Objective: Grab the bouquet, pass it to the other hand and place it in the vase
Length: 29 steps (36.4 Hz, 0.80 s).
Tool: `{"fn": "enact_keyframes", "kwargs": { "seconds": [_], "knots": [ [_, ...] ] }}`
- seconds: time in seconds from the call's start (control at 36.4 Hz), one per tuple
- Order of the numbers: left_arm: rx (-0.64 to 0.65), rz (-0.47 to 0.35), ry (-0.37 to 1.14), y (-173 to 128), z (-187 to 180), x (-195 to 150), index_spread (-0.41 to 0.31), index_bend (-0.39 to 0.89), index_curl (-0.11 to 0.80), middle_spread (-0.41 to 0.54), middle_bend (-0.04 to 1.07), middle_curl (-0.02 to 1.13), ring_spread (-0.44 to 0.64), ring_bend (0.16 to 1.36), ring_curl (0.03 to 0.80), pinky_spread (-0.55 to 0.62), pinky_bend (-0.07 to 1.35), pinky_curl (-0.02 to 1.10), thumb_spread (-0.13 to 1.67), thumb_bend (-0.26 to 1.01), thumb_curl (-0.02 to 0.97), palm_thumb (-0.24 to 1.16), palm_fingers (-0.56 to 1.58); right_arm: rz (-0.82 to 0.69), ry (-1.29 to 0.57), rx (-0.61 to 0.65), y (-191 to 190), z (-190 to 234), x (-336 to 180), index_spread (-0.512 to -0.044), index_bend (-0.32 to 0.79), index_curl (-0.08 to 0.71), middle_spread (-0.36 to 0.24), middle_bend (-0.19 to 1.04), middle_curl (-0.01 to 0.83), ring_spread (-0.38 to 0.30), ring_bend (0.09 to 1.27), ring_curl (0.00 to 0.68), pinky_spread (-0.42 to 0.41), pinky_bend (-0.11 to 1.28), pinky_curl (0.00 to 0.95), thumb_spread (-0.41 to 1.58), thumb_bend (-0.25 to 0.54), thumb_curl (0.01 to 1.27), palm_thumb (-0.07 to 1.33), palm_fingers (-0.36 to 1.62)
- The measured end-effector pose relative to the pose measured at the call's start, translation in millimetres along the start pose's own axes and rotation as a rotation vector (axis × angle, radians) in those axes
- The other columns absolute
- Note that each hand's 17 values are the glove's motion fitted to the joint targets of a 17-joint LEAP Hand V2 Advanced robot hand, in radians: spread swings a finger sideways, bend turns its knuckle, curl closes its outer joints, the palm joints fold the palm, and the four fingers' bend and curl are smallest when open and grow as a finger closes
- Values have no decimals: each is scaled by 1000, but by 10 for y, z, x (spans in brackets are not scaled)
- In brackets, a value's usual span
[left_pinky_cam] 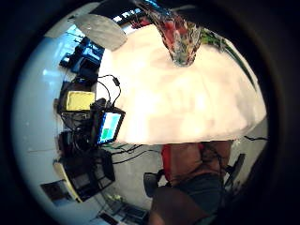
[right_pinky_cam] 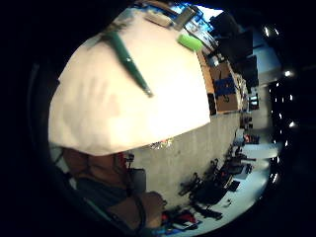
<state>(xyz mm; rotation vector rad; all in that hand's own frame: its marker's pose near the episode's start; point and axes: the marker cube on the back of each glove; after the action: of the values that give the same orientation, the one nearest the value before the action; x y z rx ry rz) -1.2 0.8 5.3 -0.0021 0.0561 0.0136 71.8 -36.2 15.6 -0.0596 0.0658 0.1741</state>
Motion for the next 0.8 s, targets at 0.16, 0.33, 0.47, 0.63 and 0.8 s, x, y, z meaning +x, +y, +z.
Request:
{"fn": "enact_keyframes", "kwargs": {
  "seconds": [0.16, 0.33, 0.47, 0.63, 0.8],
  "knots": [
    [0, -5, 18, 34, 37, -25, -91, 163, 270, 98, 182, 241, 390, 481, 210, 511, 271, 232, 1032, -29, 171, -18, 218, 125, 4, -84, -462, 394, 570, -385, 63, 180, 76, 114, 207, 215, 214, 163, 321, 591, 317, 1081, 25, 223, 343, -119],
    [-22, -18, 33, 13, 124, -110, -92, 159, 282, 105, 182, 256, 396, 490, 219, 515, 274, 248, 1039, -31, 184, -19, 206, 212, -54, -215, -463, 604, 848, -379, 52, 145, 106, 103, 175, 237, 204, 169, 328, 692, 348, 1038, -9, 243, 372, -224],
    [-30, -23, 45, 40, 119, -138, -92, 158, 291, 115, 175, 262, 399, 500, 227, 517, 281, 261, 1042, -32, 193, -21, 192, 274, -191, -335, -418, 842, 874, -371, 50, 123, 106, 135, 170, 241, 210, 180, 331, 696, 354, 1020, -3, 264, 424, -228],
    [-22, -18, 61, 44, 119, -132, -92, 160, 300, 119, 178, 270, 400, 508, 233, 519, 283, 272, 1044, -33, 201, -22, 185, 342, -218, -190, -488, 836, 908, -369, 291, 199, -6, 254, 219, 170, 238, 198, 323, 496, 306, 1081, 55, 298, 582, 97],
    [-31, 9, 77, 11, 139, -59, -93, 163, 309, 121, 179, 277, 401, 511, 238, 520, 283, 281, 1045, -33, 207, -22, 181, 280, -219, 59, -668, 700, 889, -338, 488, 269, -105, 288, 254, 5, 264, 194, 254, 374, 246, 1127, 153, 352, 801, 639]
  ]
}}
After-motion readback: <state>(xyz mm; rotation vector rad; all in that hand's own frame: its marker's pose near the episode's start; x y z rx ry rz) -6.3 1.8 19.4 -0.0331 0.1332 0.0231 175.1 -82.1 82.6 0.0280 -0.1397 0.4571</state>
